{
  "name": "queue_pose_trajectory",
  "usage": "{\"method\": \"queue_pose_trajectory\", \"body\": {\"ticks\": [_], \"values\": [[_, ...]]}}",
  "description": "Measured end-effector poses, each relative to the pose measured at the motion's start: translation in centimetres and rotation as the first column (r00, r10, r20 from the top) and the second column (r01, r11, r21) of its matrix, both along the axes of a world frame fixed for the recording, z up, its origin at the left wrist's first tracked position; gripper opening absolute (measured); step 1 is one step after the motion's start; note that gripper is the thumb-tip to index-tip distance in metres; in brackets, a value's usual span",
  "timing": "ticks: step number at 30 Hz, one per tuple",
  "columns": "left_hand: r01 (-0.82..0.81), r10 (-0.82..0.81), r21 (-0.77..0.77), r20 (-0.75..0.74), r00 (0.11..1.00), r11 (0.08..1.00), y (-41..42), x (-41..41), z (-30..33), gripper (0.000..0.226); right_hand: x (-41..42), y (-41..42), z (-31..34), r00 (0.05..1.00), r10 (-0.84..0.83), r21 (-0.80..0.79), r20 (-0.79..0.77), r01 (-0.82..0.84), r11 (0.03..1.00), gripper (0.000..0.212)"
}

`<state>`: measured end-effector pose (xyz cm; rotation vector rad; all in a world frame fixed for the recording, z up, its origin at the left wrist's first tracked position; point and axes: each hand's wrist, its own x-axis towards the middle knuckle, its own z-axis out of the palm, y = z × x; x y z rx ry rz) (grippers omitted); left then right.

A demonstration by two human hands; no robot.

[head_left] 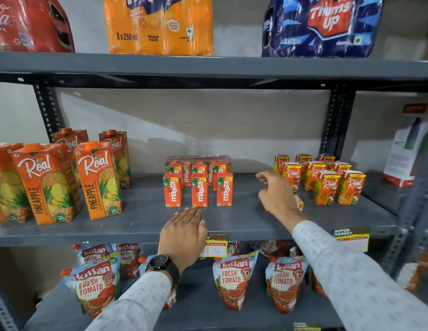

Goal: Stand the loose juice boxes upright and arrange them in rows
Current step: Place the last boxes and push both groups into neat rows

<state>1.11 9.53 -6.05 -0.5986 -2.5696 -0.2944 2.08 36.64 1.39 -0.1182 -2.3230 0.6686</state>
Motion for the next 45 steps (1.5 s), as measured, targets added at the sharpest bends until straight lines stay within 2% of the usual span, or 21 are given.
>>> {"method": "queue_pose_trajectory", "body": {"ticks": [2,5,7,8,9,12,14,17,20,24,27,29,30,35,41,45], "values": [[-0.001,0.001,-0.005,0.004,1.000,1.000,0.1,0.0,0.0,0.062,0.7,2.4,1.8,0.967,0.003,0.074,0.256,-0.023,0.997,0.064],[-0.002,0.002,0.003,0.001,1.000,1.000,0.1,0.1,0.0,0.061,1.3,5.0,3.0,0.800,-0.112,0.210,0.589,-0.018,0.977,0.071],[0.005,-0.005,0.022,-0.003,1.000,1.000,0.1,0.2,0.0,0.060,1.4,6.1,2.9,0.690,-0.217,0.299,0.691,0.000,0.954,0.073],[0.006,-0.006,0.023,-0.003,1.000,1.000,0.1,0.2,0.0,0.061,1.5,6.4,2.7,0.666,-0.239,0.318,0.707,0.003,0.948,0.073],[0.006,-0.006,0.021,-0.002,1.000,1.000,0.1,0.2,0.0,0.062,1.5,6.7,2.4,0.671,-0.241,0.320,0.702,0.005,0.947,0.070],[0.007,-0.007,0.024,0.003,1.000,1.000,0.1,0.3,0.1,0.069,1.8,6.8,1.3,0.765,-0.226,0.298,0.602,0.047,0.953,0.055],[0.004,-0.004,0.024,0.002,1.000,1.000,0.2,0.3,0.1,0.071,2.0,6.2,0.8,0.803,-0.253,0.292,0.539,0.103,0.951,0.053],[0.004,-0.004,0.023,0.012,1.000,1.000,0.2,0.3,0.1,0.072,1.8,5.2,1.0,0.799,-0.205,0.221,0.566,0.092,0.971,0.056],[0.005,-0.006,0.021,0.023,1.000,1.000,0.2,0.3,0.2,0.070,1.5,4.5,1.6,0.780,-0.186,0.197,0.597,0.082,0.977,0.049],[0.003,-0.004,0.020,0.027,1.000,1.000,0.1,0.3,0.2,0.067,1.1,3.5,1.2,0.819,-0.251,0.189,0.517,0.177,0.966,0.045],[-0.001,0.000,0.015,0.021,1.000,1.000,0.1,0.2,0.2,0.066,0.8,2.7,-0.1,0.920,-0.224,-0.059,0.322,0.256,0.965,0.050],[-0.003,0.003,0.011,0.019,1.000,1.000,0.1,0.2,0.1,0.067,0.7,1.8,-1.2,0.954,-0.200,-0.270,0.221,0.257,0.928,0.056],[-0.005,0.005,0.007,0.023,1.000,1.000,0.1,0.1,0.1,0.068,0.7,1.2,-1.8,0.961,-0.204,-0.326,0.186,0.256,0.910,0.059],[-0.011,0.011,0.006,0.017,1.000,1.000,0.2,0.0,0.1,0.067,0.4,-0.2,-4.0,0.975,-0.219,-0.293,0.031,0.219,0.931,0.060],[-0.011,0.011,0.006,0.015,1.000,1.000,0.2,0.2,0.1,0.064,0.4,0.0,-4.3,0.978,-0.205,-0.272,0.027,0.205,0.940,0.060],[-0.009,0.008,0.008,0.017,1.000,1.000,0.2,0.3,0.2,0.065,0.2,0.0,-4.3,0.979,-0.197,-0.253,0.044,0.201,0.946,0.072]]}}
